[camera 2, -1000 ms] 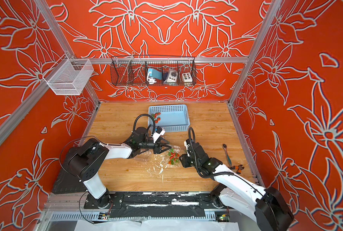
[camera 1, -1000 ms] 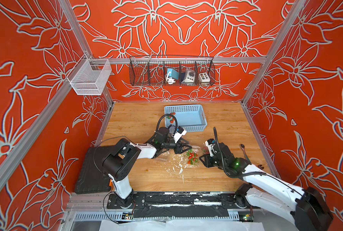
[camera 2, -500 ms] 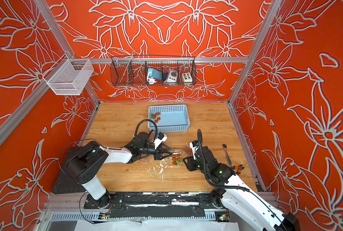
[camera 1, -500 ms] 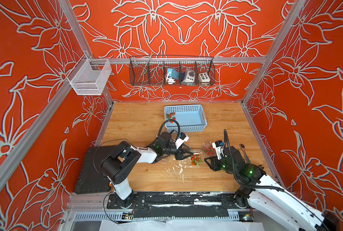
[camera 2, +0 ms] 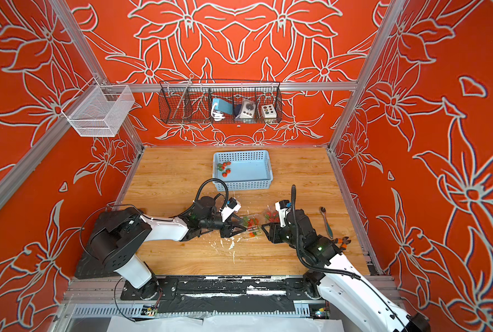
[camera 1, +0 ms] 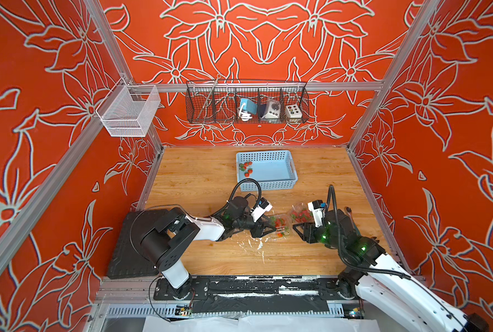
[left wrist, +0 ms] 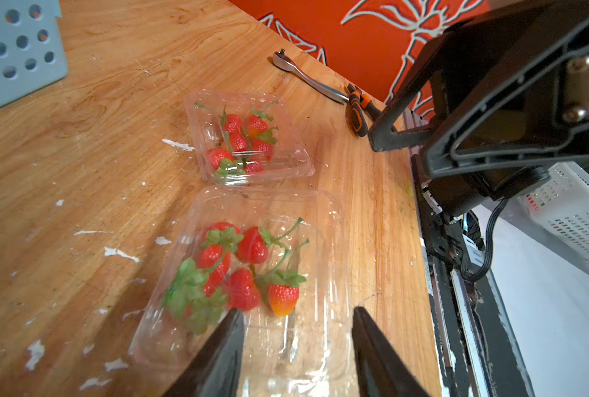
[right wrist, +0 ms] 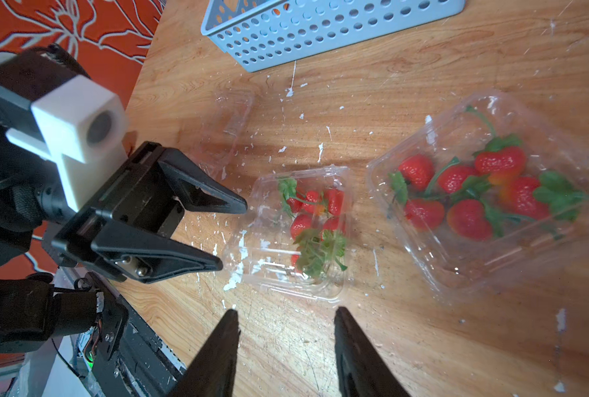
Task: Pack strawberries into containers
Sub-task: Close the packing box at the center of the board.
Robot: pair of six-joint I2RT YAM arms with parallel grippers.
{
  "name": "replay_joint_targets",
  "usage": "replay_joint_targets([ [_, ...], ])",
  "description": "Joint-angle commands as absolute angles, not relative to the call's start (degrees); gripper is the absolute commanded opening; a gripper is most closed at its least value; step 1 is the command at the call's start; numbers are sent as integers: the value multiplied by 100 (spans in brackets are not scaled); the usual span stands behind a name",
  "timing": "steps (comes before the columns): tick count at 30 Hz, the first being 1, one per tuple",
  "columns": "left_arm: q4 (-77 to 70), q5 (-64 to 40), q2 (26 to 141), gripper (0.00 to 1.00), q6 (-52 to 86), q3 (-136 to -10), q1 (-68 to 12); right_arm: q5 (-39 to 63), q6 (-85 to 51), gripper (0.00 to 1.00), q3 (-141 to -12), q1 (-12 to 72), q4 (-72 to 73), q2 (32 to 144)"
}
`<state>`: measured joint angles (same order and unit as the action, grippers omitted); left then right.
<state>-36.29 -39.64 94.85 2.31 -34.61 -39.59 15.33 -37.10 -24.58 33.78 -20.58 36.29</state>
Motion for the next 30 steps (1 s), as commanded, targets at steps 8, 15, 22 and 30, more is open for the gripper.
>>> replay_joint_targets([
  [8, -3408, -3645, 9882, 50, 1, -3759, -4401, 2013, -4170, 47, -1851, 3038, -1243, 3884],
  [15, -3318, -3534, 9888, 50, -53, -3776, -4447, 1995, -4188, 48, -1538, 2806, -1275, 3901],
  [22, -3322, -3560, 9924, 49, -64, -3806, -4456, 1986, -4196, 48, -1297, 2695, -961, 4131],
  [30, -3370, -3612, 9972, 49, -49, -3814, -4465, 2063, -4228, 48, -1281, 2618, -187, 4760],
])
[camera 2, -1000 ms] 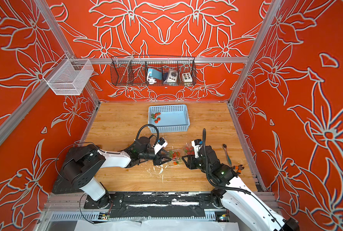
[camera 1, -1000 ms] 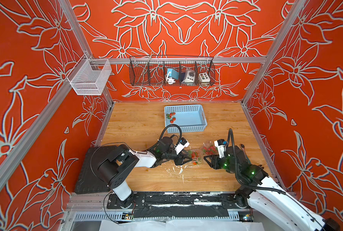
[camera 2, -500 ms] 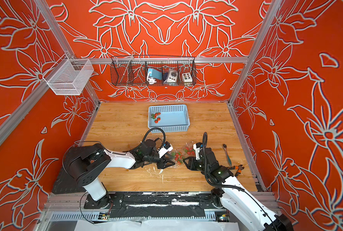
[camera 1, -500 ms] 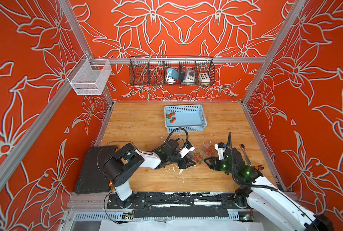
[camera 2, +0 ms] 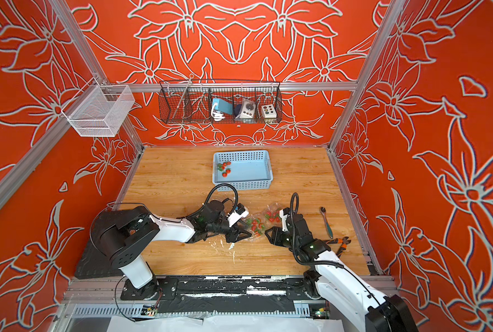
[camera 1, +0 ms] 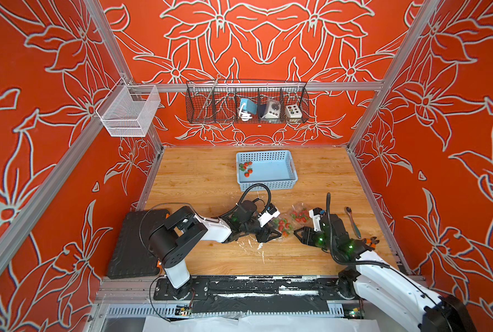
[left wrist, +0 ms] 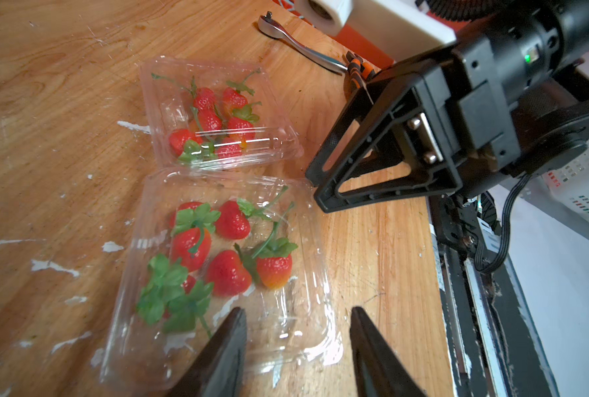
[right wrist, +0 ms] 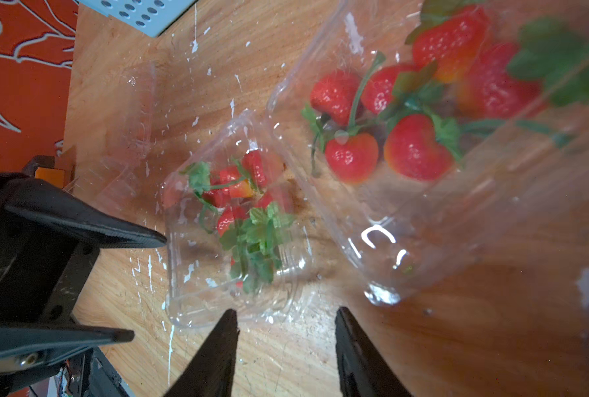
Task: Pack strawberries into containers
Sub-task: Close the packing box at the center of the board.
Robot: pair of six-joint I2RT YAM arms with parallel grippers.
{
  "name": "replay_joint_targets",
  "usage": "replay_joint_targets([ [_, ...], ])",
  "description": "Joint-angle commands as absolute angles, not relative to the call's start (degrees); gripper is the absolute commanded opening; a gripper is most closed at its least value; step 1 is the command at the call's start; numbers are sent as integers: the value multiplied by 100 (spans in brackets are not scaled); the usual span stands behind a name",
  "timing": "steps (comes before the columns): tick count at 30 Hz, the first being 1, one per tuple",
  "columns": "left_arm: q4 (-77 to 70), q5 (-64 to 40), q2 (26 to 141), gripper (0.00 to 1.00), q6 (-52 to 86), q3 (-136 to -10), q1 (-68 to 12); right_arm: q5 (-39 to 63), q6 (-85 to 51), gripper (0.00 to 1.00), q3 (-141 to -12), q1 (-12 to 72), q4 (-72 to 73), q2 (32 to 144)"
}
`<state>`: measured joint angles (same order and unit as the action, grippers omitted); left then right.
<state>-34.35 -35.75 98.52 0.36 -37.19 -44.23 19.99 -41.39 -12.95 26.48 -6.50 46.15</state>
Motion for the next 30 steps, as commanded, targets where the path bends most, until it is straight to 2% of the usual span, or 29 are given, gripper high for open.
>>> replay_joint_targets([
  [1, -3363, -3620, 9976, 49, -52, -3814, -4465, 2089, -4222, 48, -1291, 2614, -127, 4816],
  [6, -3379, -3621, 10002, 49, -62, -3822, -4474, 2185, -4276, 46, -1257, 2610, 254, 5106],
  [11, -3407, -3630, 10040, 49, -53, -3811, -4474, 2258, -4337, 38, -1156, 2605, 563, 5367],
  [23, -3432, -3647, 10081, 48, -38, -3819, -4482, 2188, -4342, 28, -985, 2610, 621, 5313],
  [27, -3393, -3592, 10001, 48, -57, -3818, -4482, 2180, -4271, 36, -1016, 2610, 418, 5210],
  [30, -3340, -3452, 9853, 50, -88, -3821, -4474, 2015, -4149, 42, -1150, 2610, -178, 4731],
])
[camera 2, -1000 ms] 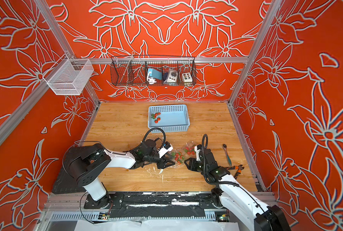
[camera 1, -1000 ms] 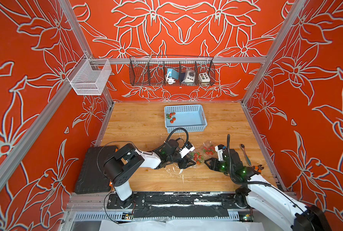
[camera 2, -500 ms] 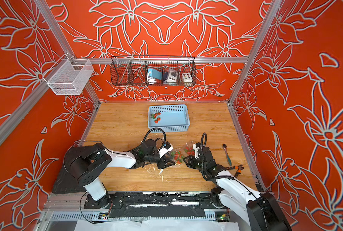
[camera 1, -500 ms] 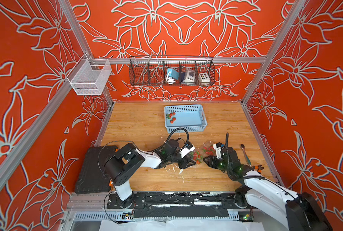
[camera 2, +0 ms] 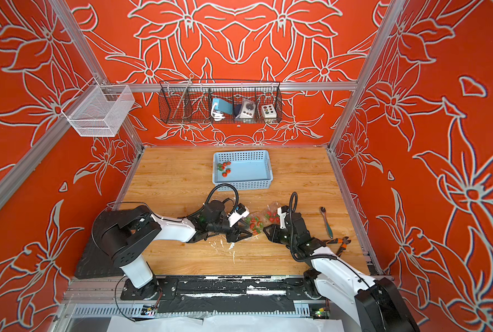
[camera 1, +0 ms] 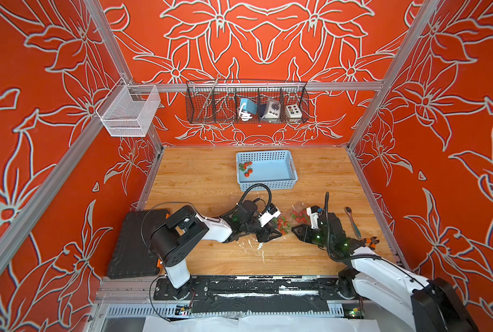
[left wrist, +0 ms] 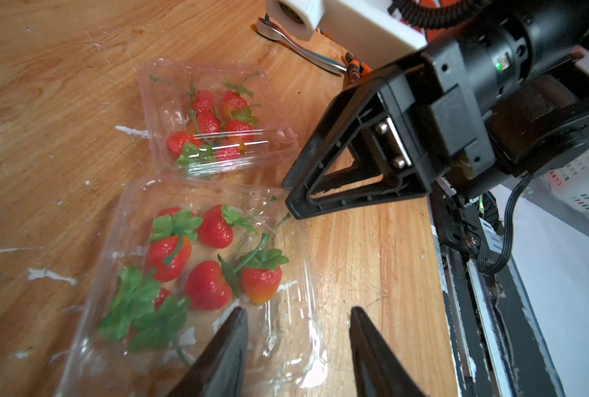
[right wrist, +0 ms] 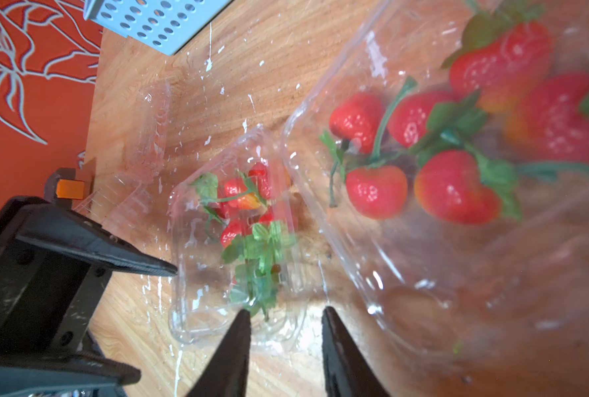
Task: Pack strawberries into containers
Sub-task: Close the packing box at the center of the board, then move the packing box to the center of the board.
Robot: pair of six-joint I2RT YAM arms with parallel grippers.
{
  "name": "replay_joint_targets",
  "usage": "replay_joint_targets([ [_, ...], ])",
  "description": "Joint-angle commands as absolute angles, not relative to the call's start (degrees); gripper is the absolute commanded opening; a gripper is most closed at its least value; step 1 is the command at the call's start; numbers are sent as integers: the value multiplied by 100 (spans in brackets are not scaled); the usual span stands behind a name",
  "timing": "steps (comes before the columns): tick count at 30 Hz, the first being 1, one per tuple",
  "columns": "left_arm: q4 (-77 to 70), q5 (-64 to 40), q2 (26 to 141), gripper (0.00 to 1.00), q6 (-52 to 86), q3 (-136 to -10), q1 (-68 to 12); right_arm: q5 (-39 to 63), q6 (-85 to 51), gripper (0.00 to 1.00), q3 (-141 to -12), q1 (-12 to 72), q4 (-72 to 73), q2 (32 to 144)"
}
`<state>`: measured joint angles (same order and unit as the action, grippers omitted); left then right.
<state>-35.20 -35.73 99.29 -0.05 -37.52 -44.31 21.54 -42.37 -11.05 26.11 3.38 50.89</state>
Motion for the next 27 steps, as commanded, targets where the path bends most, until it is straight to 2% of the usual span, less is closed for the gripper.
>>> replay_joint_targets([
  [1, -3355, -3425, 9808, 50, -83, -3808, -4465, 1955, -4100, 43, -1211, 2610, -417, 4539],
  [7, -3526, -3363, 9679, 51, 6, -3790, -4408, 1739, -3798, 44, -1551, 2610, -1690, 3442],
  [13, -4277, -3111, 8989, 53, 607, -3304, -3857, 2189, -3207, 43, -2109, 2756, -2232, 3514],
  [16, -4565, -2498, 8356, 51, 1069, -2947, -3315, 2320, -2865, 42, -2490, 3068, -2260, 3942],
  [19, -4606, -2012, 7712, 51, 1501, -2648, -2705, 1862, -2502, 42, -3053, 3793, -2373, 4709],
  [21, -4414, -1818, 7319, 51, 1590, -2541, -2368, 1540, -2364, 42, -3408, 4202, -2373, 5310],
  [27, -3952, -1442, 6507, 51, 2112, -2107, -1125, 1576, -2168, 41, -4042, 4919, -1932, 6724],
])
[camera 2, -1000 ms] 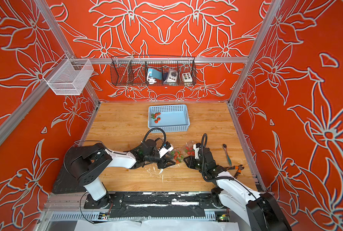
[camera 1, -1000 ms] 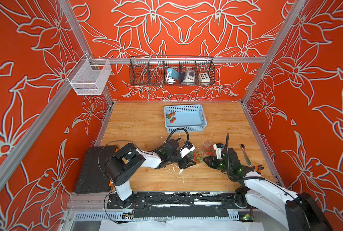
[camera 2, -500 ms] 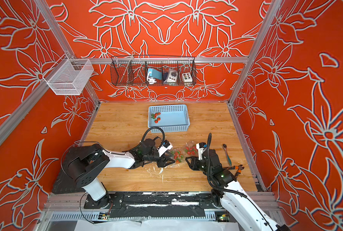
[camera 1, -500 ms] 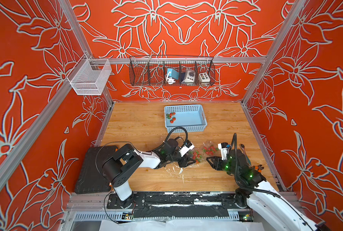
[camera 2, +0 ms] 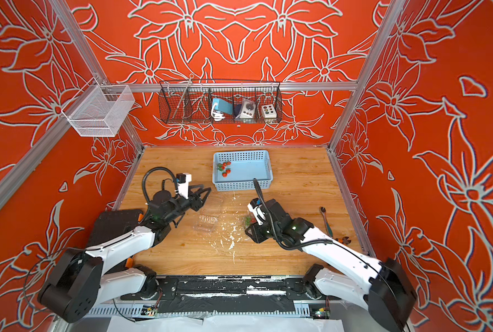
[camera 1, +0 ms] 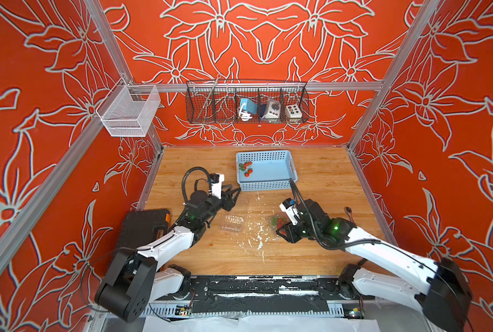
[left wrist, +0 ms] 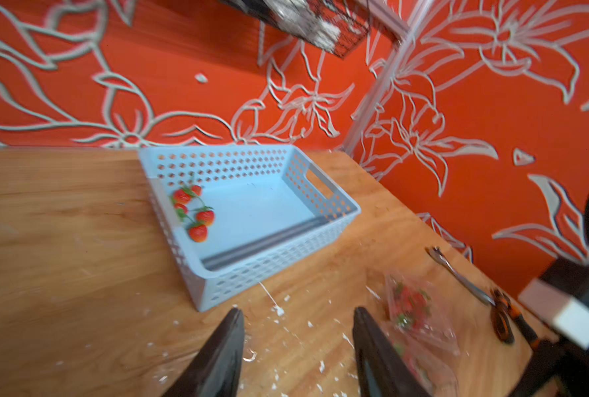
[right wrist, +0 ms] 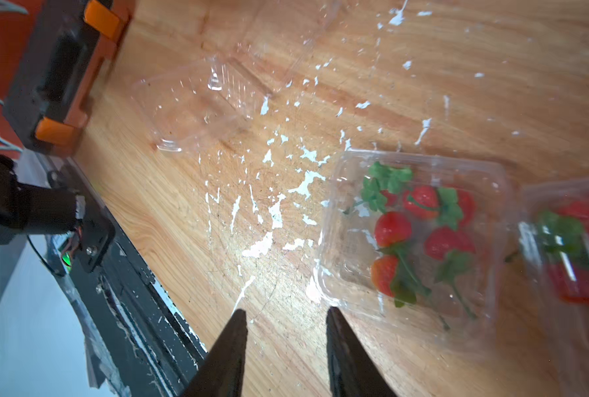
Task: Pack strawberries into containers
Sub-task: Move the packing box to the center of the board, then adjust the packing box at the center of the board.
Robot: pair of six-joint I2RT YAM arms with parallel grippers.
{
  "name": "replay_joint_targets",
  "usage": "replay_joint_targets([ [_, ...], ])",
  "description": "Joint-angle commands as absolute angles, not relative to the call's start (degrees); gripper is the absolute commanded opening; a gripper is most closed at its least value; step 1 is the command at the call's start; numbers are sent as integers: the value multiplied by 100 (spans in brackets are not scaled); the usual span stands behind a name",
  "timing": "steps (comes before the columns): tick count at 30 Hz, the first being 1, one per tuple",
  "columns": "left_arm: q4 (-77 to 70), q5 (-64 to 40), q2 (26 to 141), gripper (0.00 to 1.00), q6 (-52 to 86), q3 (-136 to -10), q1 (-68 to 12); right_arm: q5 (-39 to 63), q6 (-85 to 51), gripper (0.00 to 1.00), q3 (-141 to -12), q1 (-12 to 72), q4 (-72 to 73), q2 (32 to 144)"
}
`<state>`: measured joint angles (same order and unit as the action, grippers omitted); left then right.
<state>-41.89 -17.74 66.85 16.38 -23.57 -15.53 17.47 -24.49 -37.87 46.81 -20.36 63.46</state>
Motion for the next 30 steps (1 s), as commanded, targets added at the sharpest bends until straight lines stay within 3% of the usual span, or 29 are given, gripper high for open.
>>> replay_joint_targets([
  [1, -4000, -1459, 6435, 51, 2254, -1961, -901, 1537, -2126, 41, -4186, 5066, -1927, 6978],
  [5, -4183, -1518, 6330, 52, 2530, -1453, -411, 1607, -2141, 41, -4505, 5324, -1711, 7808],
  [12, -4601, -1619, 6693, 54, 2890, -910, -304, 1058, -2543, 41, -4447, 5128, -1624, 8396],
  [23, -5098, -1336, 7249, 54, 3069, -792, -1257, 760, -2495, 42, -3701, 3625, -1784, 7387],
  [30, -5721, -1356, 7844, 53, 3214, -823, -1646, 727, -2234, 42, -4022, 3331, -1999, 7061],
])
